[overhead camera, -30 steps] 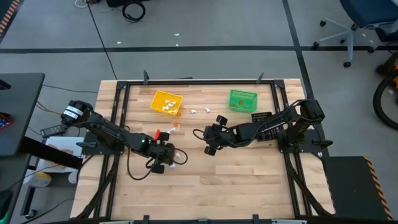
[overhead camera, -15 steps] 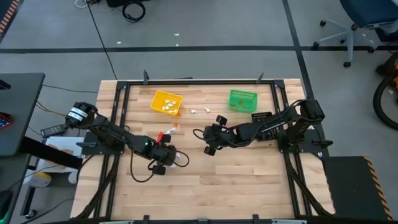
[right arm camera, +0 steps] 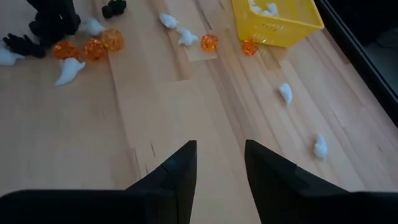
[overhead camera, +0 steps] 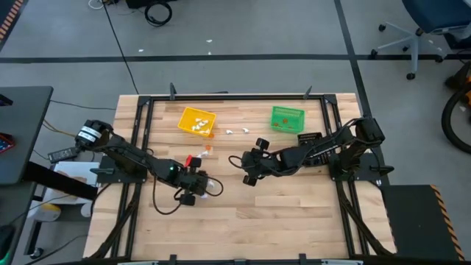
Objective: Sort Halloween decoration
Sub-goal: Put the black skeleton toy into the black bin
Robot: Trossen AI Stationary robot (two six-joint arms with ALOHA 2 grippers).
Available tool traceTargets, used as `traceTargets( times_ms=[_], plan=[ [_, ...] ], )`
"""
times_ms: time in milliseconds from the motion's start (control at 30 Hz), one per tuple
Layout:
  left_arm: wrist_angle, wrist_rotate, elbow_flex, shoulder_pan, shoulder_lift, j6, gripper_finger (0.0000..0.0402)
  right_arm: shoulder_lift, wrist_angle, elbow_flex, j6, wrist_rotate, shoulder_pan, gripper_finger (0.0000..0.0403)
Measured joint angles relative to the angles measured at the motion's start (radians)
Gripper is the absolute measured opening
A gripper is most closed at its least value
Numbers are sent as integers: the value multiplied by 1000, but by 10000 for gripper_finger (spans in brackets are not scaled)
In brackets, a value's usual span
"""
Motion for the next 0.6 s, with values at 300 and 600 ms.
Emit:
traceTargets(
  times_ms=[300,600],
  plan=[
    [81,-46,-6,3,-100,7,1,0,148,-75,-14,-28,8,139],
    [541,-56,-90,58,-102,129,0,4,710,-301,-172,-171,19,139]
  ],
)
